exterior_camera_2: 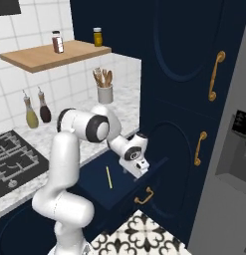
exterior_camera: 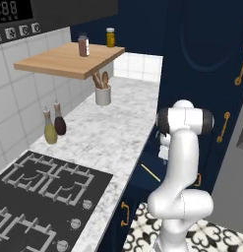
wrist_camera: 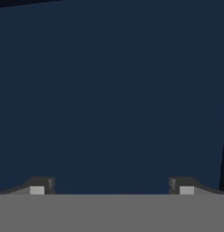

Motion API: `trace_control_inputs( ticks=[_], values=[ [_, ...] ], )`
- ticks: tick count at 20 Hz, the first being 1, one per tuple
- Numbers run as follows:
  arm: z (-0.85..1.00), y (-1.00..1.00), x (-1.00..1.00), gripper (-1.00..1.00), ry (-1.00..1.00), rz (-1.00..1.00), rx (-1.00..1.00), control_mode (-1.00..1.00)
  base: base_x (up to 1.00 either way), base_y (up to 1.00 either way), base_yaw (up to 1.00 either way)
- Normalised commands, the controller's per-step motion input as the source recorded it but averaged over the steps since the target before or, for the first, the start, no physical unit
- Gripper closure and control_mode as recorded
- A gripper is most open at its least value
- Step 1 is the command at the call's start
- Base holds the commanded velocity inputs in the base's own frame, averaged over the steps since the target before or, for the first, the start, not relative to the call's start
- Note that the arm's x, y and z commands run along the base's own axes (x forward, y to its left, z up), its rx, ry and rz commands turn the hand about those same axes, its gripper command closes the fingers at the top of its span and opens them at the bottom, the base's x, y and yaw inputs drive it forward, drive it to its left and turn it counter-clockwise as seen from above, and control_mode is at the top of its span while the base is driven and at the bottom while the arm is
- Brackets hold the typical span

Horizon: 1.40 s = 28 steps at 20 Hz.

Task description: Take a straw from the drawer in front and place it inside the glass cup on the dining counter.

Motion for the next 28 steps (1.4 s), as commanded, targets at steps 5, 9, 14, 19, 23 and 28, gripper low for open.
trace_control_inputs(
  ticks=[5, 9, 14, 19, 23, 28],
  values=[
    [-0.1, -0.45, -0.5, -1.0, -0.11, -0.02, -0.21, -1.0, 0.0, 0.0, 0.0],
    [0.45, -0.9, -0.35, -1.0, -0.01, -0.09, -0.21, -1.0, 0.0, 0.0, 0.0],
    [0.67, -0.99, -0.23, -1.0, 0.0, -0.09, -0.19, -1.0, 0.0, 0.0, 0.0],
    [0.63, -0.28, -0.24, -1.0, -0.01, 0.01, -0.05, -1.0, 0.0, 0.0, 0.0],
    [0.08, 0.84, -0.18, -1.0, -0.02, 0.24, 0.01, -1.0, 0.0, 0.0, 0.0],
    [0.05, 0.84, 0.32, -1.0, 0.03, 0.39, 0.13, -1.0, 0.0, 0.0, 0.0]
  ],
)
